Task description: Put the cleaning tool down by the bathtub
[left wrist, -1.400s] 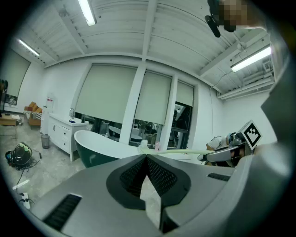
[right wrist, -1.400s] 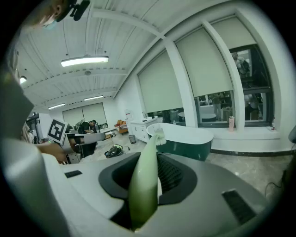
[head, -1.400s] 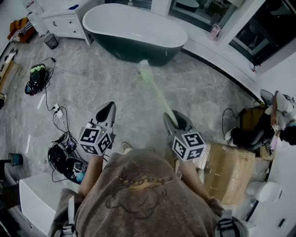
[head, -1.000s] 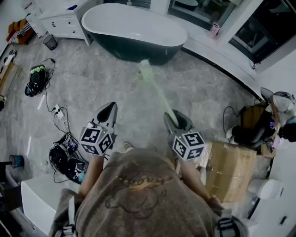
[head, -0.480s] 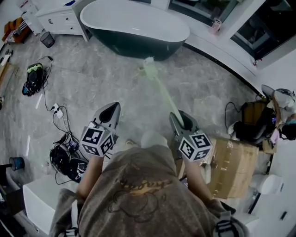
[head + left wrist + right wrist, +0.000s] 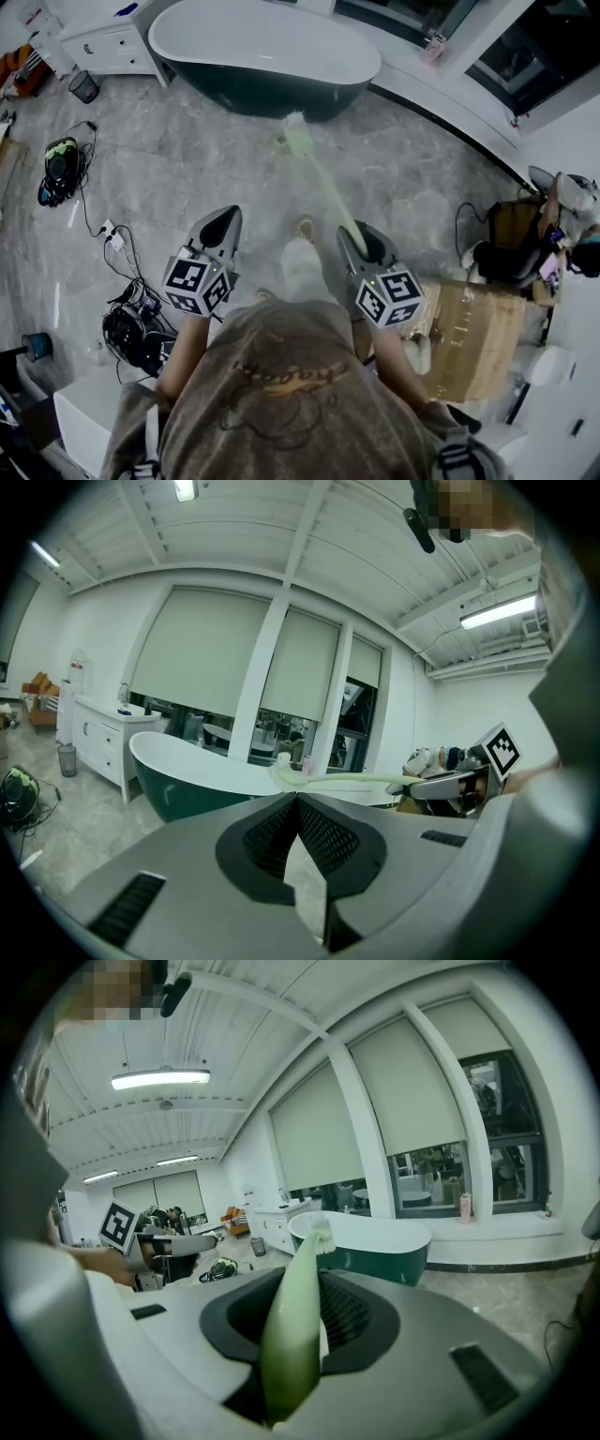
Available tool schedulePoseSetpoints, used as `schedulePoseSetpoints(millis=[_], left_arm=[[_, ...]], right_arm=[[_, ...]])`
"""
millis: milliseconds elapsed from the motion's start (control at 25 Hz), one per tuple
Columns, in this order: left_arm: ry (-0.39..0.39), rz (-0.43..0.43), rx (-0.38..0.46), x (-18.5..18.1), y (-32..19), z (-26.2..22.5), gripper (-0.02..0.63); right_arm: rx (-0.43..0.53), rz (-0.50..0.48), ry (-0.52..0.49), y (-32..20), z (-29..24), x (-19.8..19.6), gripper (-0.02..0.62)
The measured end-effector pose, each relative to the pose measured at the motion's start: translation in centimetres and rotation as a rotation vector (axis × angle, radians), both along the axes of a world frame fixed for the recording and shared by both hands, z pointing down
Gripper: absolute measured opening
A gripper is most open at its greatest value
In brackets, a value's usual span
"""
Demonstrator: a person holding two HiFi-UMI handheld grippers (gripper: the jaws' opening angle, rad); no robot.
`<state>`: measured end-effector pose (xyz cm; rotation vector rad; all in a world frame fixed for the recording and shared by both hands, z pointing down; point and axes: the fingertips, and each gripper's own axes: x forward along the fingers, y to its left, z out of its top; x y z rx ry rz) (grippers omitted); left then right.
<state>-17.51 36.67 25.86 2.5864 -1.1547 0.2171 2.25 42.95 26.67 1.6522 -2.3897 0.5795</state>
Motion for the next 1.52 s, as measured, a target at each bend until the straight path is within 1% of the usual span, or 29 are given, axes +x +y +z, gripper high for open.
schedulePoseSetpoints(millis=[400, 600, 760, 1000, 1280, 1400, 1520], left_arm=[[-0.007, 0.010, -0.043, 2.2, -7.0, 1.4, 0.000], [-0.026, 0.009, -0.064, 3.6, -11.5, 1.7, 0.000], [-0.043, 0.004, -0.067, 5.0, -15.7, 1.0, 0.000], [-0.055, -0.028, -0.056, 7.5, -21.9, -0.1, 0.000], [-0.060, -0.083, -0.037, 10.4, -28.4, -0.5, 0.000], [-0.048, -0.112, -0.033, 10.9, -30.5, -0.6, 0.000], [-0.043, -0.138, -0.034, 10.7, -31.7, -0.3, 0.000]], right_arm=[[-0.023, -0.025, -0.004, -7.1, 1.3, 1.3, 0.112], [-0.029, -0.040, -0.002, -12.5, 1.4, 2.7, 0.112], [-0.032, -0.068, 0.012, -17.4, 0.8, 4.2, 0.111], [-0.031, -0.112, 0.020, -23.9, -0.3, 6.5, 0.112], [-0.022, -0.168, 0.028, -30.3, -0.7, 9.6, 0.112], [-0.023, -0.184, 0.032, -32.7, -0.4, 10.6, 0.112], [-0.025, -0.193, 0.033, -34.4, -0.3, 10.8, 0.112]])
